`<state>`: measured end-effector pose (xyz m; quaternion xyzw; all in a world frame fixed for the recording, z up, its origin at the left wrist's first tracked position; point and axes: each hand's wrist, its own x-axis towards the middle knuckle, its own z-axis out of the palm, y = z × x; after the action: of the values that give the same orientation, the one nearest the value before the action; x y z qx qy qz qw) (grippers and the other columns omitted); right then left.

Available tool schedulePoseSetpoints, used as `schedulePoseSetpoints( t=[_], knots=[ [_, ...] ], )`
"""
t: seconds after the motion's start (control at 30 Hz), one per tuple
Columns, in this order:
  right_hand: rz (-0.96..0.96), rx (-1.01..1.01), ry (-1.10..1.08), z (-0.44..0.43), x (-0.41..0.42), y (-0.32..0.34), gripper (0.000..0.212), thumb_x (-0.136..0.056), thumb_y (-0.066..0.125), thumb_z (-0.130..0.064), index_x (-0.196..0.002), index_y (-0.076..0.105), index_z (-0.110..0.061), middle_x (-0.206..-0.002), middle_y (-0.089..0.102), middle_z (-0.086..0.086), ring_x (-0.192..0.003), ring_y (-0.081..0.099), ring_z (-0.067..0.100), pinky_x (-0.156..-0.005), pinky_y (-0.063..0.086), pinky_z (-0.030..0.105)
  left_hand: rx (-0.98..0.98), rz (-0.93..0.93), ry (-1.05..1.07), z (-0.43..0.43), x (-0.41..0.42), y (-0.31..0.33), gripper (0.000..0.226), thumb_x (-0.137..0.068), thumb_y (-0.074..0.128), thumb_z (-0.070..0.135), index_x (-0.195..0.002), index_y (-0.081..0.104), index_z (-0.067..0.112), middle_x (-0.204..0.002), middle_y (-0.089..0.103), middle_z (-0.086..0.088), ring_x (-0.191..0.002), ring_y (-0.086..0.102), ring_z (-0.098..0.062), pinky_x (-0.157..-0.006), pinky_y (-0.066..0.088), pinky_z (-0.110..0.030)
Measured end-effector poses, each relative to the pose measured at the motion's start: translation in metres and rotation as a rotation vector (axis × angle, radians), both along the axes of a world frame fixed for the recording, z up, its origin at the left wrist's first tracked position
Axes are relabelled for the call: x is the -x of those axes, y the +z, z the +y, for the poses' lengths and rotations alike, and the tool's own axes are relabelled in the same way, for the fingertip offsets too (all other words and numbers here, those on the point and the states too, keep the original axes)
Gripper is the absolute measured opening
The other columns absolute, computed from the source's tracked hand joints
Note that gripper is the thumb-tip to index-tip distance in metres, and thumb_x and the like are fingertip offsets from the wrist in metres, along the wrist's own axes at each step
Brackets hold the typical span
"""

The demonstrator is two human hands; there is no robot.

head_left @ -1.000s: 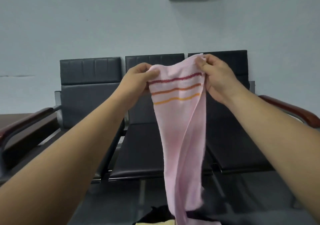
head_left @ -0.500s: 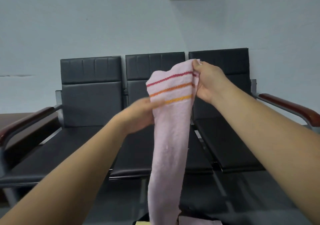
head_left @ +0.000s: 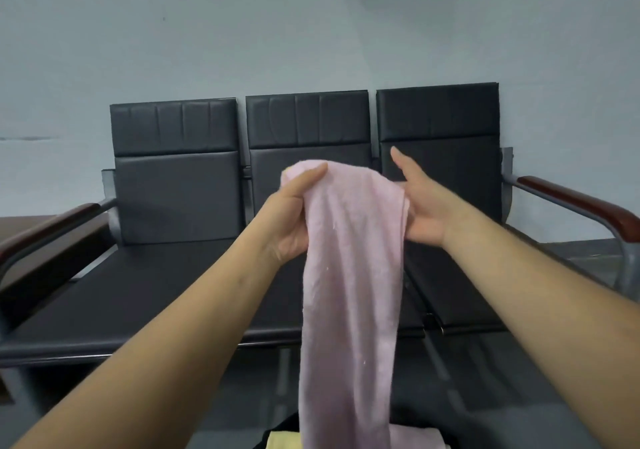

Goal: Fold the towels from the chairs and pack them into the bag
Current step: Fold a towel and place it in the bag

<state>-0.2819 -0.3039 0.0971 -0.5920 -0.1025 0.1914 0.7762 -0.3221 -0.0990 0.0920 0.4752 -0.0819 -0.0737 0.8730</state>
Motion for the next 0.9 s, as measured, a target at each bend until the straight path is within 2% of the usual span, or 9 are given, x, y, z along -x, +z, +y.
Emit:
schedulePoseSetpoints(
  t=[0.1, 0.17, 0.27, 0.37, 0.5, 0.57, 0.67, 0.8, 0.9],
  knots=[
    [0.037, -0.091, 0.093, 0.0, 0.003, -0.032, 0.069, -0.095, 0.048, -0.069, -0.134, 0.067, -0.015, -0.132, 0.069, 0.012, -0.124, 0.065, 0.028, -0.11, 0.046, 0.047, 0.032, -0.04, 0.03, -0.001, -0.004, 0.006, 0.023, -0.095, 0.068, 0.022, -0.113, 0.071, 0.008, -0.109, 0.074, -0.019, -0.101, 0.074, -0.031, -0.083, 0.06, -0.044],
    [0.074, -0.056, 0.127, -0.001, 0.005, -0.049, 0.068, -0.093, 0.058, -0.063, -0.139, 0.06, -0.013, -0.134, 0.067, 0.014, -0.126, 0.064, 0.031, -0.11, 0.047, 0.05, -0.019, -0.067, 0.079, 0.0, -0.006, 0.006, 0.017, -0.097, 0.064, 0.02, -0.09, 0.076, 0.009, -0.101, 0.075, -0.017, -0.093, 0.075, -0.03, -0.082, 0.06, -0.044],
    [-0.022, 0.11, 0.179, 0.001, 0.009, -0.058, 0.055, -0.094, 0.066, -0.04, -0.137, 0.061, -0.006, -0.134, 0.067, 0.015, -0.125, 0.065, 0.032, -0.106, 0.05, 0.05, -0.054, -0.06, 0.141, 0.011, -0.019, -0.001, 0.027, -0.09, 0.074, 0.018, -0.113, 0.061, 0.015, -0.129, 0.065, -0.025, -0.114, 0.068, -0.038, -0.089, 0.059, -0.052],
    [-0.098, 0.027, 0.073, 0.009, 0.008, -0.053, 0.042, -0.092, 0.071, -0.017, -0.13, 0.065, -0.001, -0.128, 0.07, 0.017, -0.119, 0.068, 0.032, -0.102, 0.052, 0.047, -0.223, -0.008, 0.255, 0.023, -0.03, -0.012, 0.04, -0.077, 0.084, 0.03, -0.111, 0.063, 0.022, -0.14, 0.06, -0.019, -0.119, 0.066, -0.036, -0.088, 0.056, -0.059],
    [-0.119, -0.108, -0.072, 0.015, 0.002, -0.039, 0.038, -0.094, 0.071, -0.016, -0.128, 0.066, -0.001, -0.124, 0.072, 0.017, -0.116, 0.07, 0.031, -0.1, 0.055, 0.044, -0.483, 0.01, -0.042, 0.034, -0.028, -0.032, 0.062, -0.083, 0.072, 0.057, -0.136, 0.058, 0.028, -0.14, 0.062, -0.008, -0.125, 0.063, -0.03, -0.1, 0.05, -0.055],
    [-0.106, -0.109, -0.157, 0.016, -0.001, -0.035, 0.035, -0.093, 0.073, -0.018, -0.125, 0.068, -0.003, -0.118, 0.075, 0.015, -0.11, 0.073, 0.028, -0.091, 0.059, 0.04, -0.655, -0.06, -0.135, 0.033, -0.021, -0.048, 0.056, -0.09, 0.064, 0.052, -0.132, 0.064, 0.014, -0.128, 0.069, -0.01, -0.117, 0.066, -0.029, -0.102, 0.05, -0.046],
    [-0.071, -0.099, -0.227, 0.015, 0.0, -0.032, 0.031, -0.092, 0.074, -0.019, -0.121, 0.068, -0.007, -0.114, 0.076, 0.013, -0.103, 0.075, 0.027, -0.088, 0.06, 0.042, -0.73, -0.095, -0.123, 0.024, -0.01, -0.072, 0.068, -0.082, 0.078, 0.04, -0.116, 0.062, -0.017, -0.121, 0.069, -0.023, -0.116, 0.066, -0.035, -0.102, 0.05, -0.039],
    [-0.043, -0.061, -0.292, 0.005, -0.001, -0.032, 0.028, -0.092, 0.075, -0.02, -0.118, 0.069, -0.011, -0.112, 0.075, 0.011, -0.105, 0.072, 0.027, -0.089, 0.06, 0.043, -0.664, -0.126, -0.005, 0.019, -0.007, -0.082, 0.036, -0.097, 0.066, 0.021, -0.124, 0.066, -0.002, -0.124, 0.07, -0.018, -0.117, 0.066, -0.036, -0.104, 0.051, -0.048],
    [-0.029, 0.092, -0.319, -0.001, -0.004, -0.038, 0.021, -0.094, 0.072, -0.019, -0.113, 0.071, -0.01, -0.113, 0.074, 0.014, -0.104, 0.072, 0.029, -0.09, 0.058, 0.048, -0.591, -0.114, 0.026, 0.013, -0.002, -0.078, 0.029, -0.1, 0.059, 0.022, -0.126, 0.069, 0.013, -0.122, 0.072, -0.013, -0.113, 0.067, -0.034, -0.095, 0.052, -0.047]
  ],
)
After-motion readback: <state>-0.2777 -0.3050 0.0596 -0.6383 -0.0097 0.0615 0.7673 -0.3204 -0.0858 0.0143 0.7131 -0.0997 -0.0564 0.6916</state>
